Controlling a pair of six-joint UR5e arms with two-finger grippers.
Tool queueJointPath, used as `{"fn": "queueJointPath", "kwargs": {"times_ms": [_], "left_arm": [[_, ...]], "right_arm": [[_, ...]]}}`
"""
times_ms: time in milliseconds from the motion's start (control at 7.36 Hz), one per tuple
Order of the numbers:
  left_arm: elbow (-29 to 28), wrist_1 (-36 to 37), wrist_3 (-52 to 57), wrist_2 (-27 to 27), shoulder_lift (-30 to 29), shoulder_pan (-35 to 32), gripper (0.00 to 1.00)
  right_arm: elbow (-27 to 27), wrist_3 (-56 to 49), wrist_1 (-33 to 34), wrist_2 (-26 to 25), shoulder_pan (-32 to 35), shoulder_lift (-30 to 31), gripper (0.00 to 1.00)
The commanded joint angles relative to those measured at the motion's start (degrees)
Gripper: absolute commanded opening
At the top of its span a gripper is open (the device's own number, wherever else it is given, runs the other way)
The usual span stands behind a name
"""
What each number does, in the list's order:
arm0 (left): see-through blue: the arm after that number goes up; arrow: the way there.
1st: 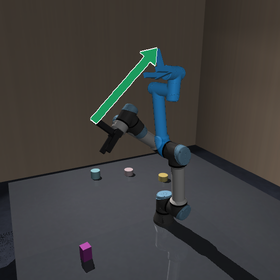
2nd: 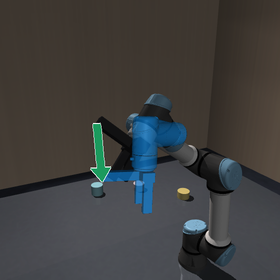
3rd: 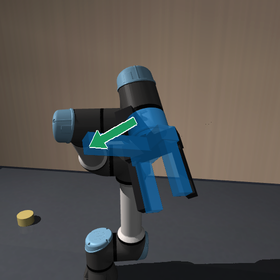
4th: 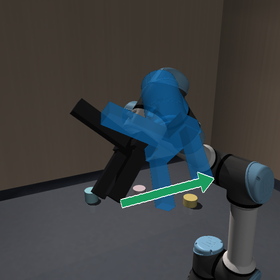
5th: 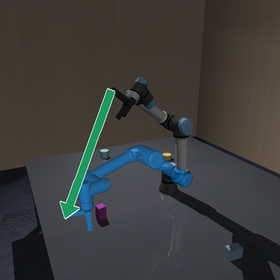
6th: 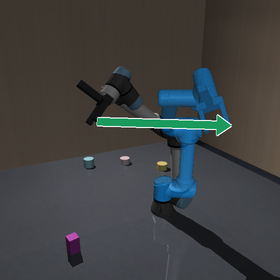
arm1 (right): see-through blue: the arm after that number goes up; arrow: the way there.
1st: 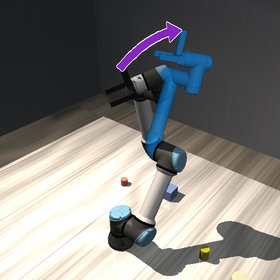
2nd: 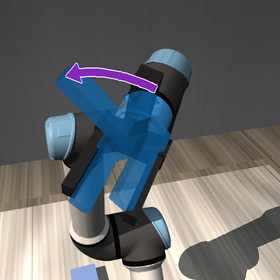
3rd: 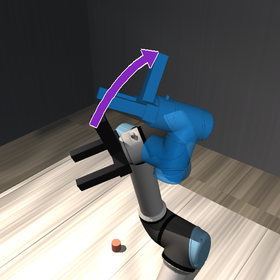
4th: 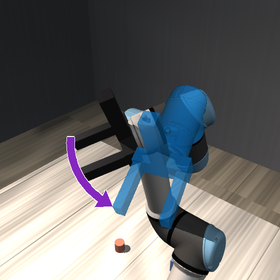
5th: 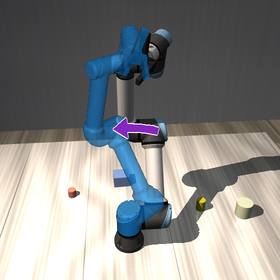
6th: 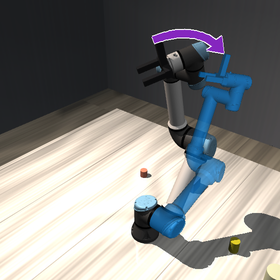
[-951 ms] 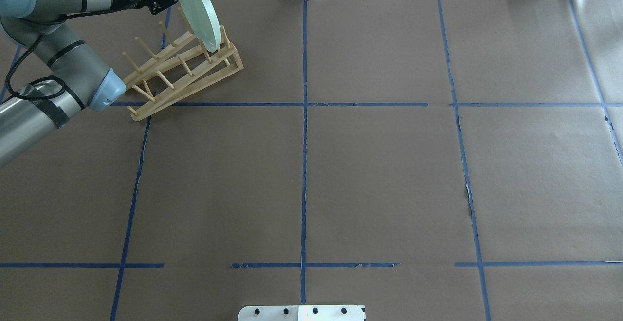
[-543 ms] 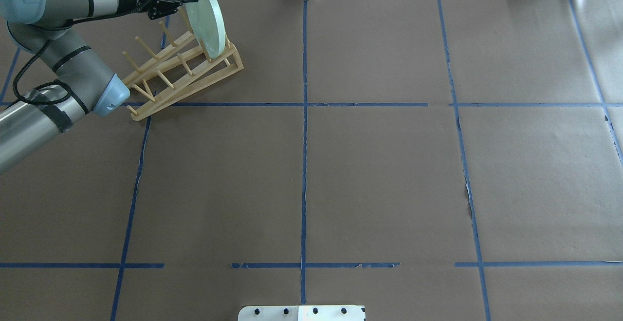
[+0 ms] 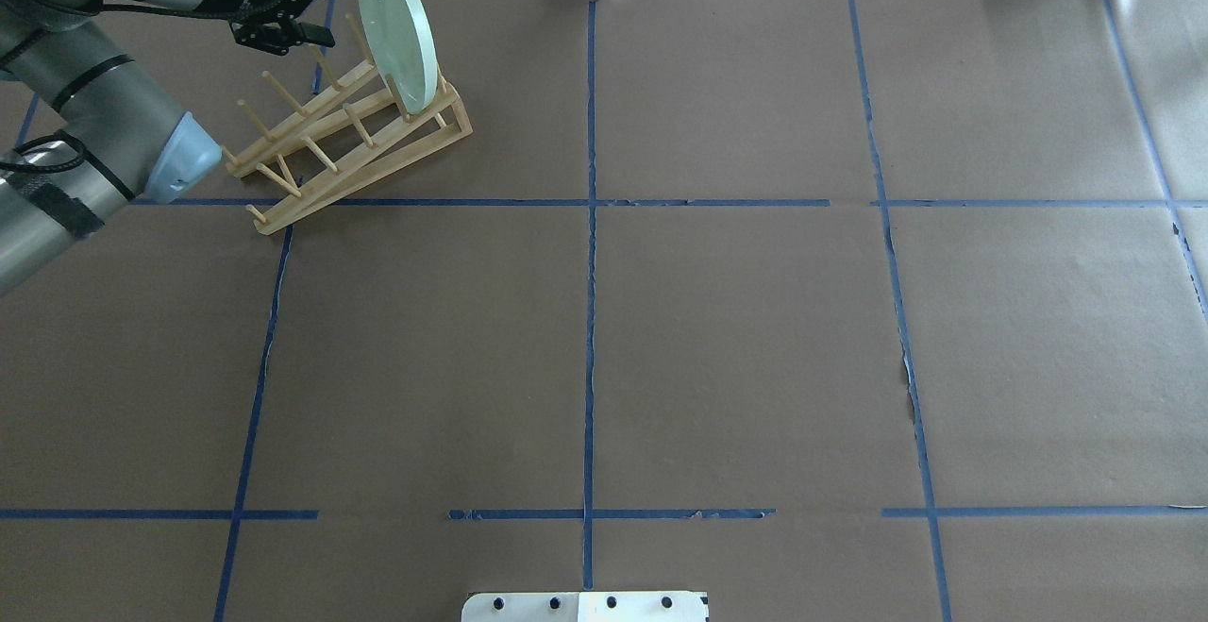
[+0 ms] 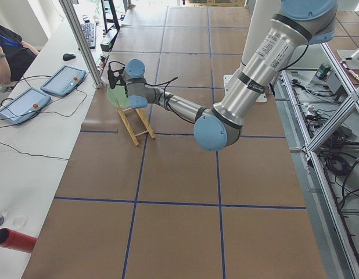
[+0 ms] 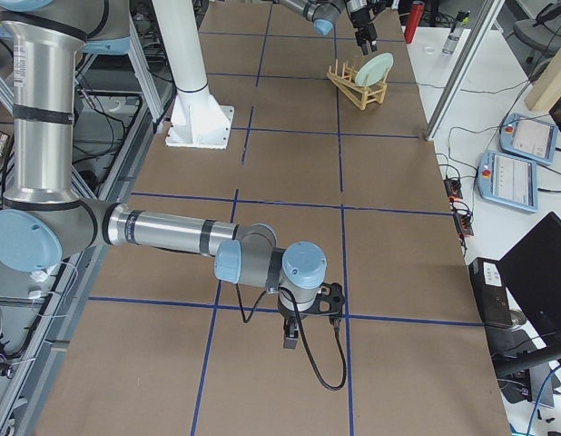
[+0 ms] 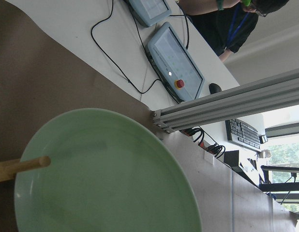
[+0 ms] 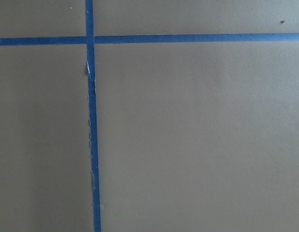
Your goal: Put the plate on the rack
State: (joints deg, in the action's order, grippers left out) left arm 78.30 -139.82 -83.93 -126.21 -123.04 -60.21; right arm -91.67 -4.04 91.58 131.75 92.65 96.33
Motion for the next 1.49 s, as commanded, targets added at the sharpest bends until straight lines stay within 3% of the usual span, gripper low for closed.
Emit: {"fn": "queueJointPath", "kwargs": {"times_ms": [0, 136, 272, 543, 815, 1358], "left_arm": [[10.43, 30.61, 26.39, -3.08, 4.29, -2.45, 1.0], [15.52, 41.27, 41.5, -2.99, 7.35, -5.07, 1.0], [17.31, 47.56, 54.44, -2.99, 9.73, -8.58, 1.0], [17.68, 51.84, 77.57, -3.34, 15.34, -17.17, 1.0], [17.42, 51.41, 83.72, -3.78, 24.55, -27.1, 1.0], [16.01, 52.46, 92.09, -6.94, 27.07, -28.83, 1.0]], "right_arm": [[0.0, 0.0, 0.0, 0.0, -0.01, 0.0, 1.0], [0.0, 0.0, 0.0, 0.0, 0.07, 0.0, 1.0], [0.08, 0.0, 0.0, 0.0, 0.07, 0.0, 1.0], [0.08, 0.0, 0.0, 0.0, -0.01, 0.0, 1.0], [0.09, 0.0, 0.0, 0.0, 0.07, 0.0, 1.0], [0.0, 0.0, 0.0, 0.0, -0.01, 0.0, 1.0]]}}
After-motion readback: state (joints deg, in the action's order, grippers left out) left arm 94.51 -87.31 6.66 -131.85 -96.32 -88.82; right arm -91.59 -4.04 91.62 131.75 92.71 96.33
